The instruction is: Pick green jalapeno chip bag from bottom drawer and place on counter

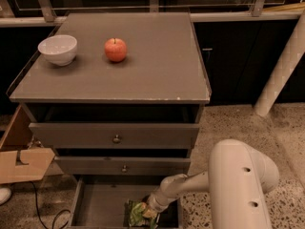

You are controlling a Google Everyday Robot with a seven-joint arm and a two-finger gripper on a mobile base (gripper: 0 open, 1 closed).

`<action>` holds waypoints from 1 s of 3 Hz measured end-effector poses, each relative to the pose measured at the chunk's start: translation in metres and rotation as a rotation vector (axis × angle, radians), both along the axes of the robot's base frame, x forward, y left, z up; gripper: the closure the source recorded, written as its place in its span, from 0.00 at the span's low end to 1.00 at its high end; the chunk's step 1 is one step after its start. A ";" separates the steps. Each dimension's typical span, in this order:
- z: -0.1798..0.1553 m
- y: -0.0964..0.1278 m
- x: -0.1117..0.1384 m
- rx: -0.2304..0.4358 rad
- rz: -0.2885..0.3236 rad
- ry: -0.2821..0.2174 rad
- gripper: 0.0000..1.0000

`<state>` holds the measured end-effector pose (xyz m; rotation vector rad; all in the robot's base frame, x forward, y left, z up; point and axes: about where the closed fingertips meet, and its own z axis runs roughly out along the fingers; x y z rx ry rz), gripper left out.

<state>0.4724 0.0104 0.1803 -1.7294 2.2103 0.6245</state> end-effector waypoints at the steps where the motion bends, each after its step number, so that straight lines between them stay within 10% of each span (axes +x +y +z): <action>1: 0.002 0.002 0.001 -0.009 0.001 -0.004 1.00; 3: 0.058 -0.026 -0.014 -0.021 -0.006 -0.056 1.00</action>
Offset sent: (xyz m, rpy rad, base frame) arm -0.0192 -0.0232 0.0611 -0.0432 -0.0338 0.0076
